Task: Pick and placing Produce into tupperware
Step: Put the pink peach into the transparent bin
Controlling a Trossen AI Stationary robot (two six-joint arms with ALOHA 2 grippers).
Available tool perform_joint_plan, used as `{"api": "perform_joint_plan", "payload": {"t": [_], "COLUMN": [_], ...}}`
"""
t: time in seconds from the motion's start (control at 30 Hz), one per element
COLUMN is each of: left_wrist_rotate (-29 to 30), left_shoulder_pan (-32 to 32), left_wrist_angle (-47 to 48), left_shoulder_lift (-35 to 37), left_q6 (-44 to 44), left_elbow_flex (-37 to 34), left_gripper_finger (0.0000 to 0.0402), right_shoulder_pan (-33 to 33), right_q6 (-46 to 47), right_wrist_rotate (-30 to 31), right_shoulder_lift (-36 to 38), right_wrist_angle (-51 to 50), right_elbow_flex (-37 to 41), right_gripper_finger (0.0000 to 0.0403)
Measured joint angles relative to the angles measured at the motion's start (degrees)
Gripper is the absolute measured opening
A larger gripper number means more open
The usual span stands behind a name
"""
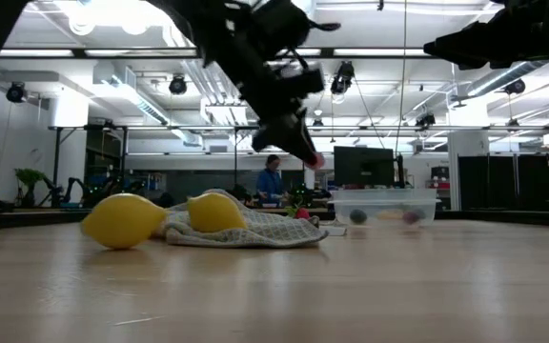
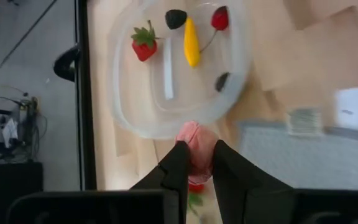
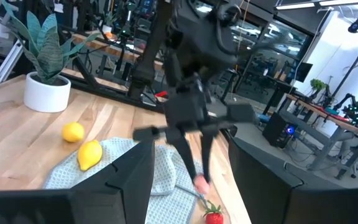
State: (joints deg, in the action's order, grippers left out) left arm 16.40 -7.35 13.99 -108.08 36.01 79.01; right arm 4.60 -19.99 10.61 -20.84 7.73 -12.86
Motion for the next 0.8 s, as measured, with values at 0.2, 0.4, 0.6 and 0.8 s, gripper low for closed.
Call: {"api": "perform_joint_plan", "payload": {"t": [0.2,0.4,0.6,0.8], "left_wrist_rotate": [-0.31,-0.46,-0.42,-2.00], "left_shoulder_pan": [-0.89,-1.87,-2.56,-3.61], "left_wrist_angle": [-0.47,-0.24,1.78,1.49], "left_shoulder_lift": [-7.39,-14.52,-18.56,-18.86], "left_q6": [3.60,7.13,8.33,8.02], "left_elbow_flex": [8.21,17.14,21.54,21.87], "left_gripper_finger": [0.0033,0.0033,0.0033,0.0033], "right_shoulder_pan": [-0.01,-0.02,-0.02,-0.12], "right_q6": [0.02,0.01,0.00,-0.01], "right_wrist_rotate": [0.00,0.00,0.02,0.02], "right_shoulder_lift": [0.00,0.02,0.02,0.03], "right_wrist_angle": [0.02,-0.16,-0.27,-0.23], "right_elbow_flex": [0.02,0.02,0.02,0.02], "right_gripper_finger": [0.0199,0.0199,0.0199,0.0199]}}
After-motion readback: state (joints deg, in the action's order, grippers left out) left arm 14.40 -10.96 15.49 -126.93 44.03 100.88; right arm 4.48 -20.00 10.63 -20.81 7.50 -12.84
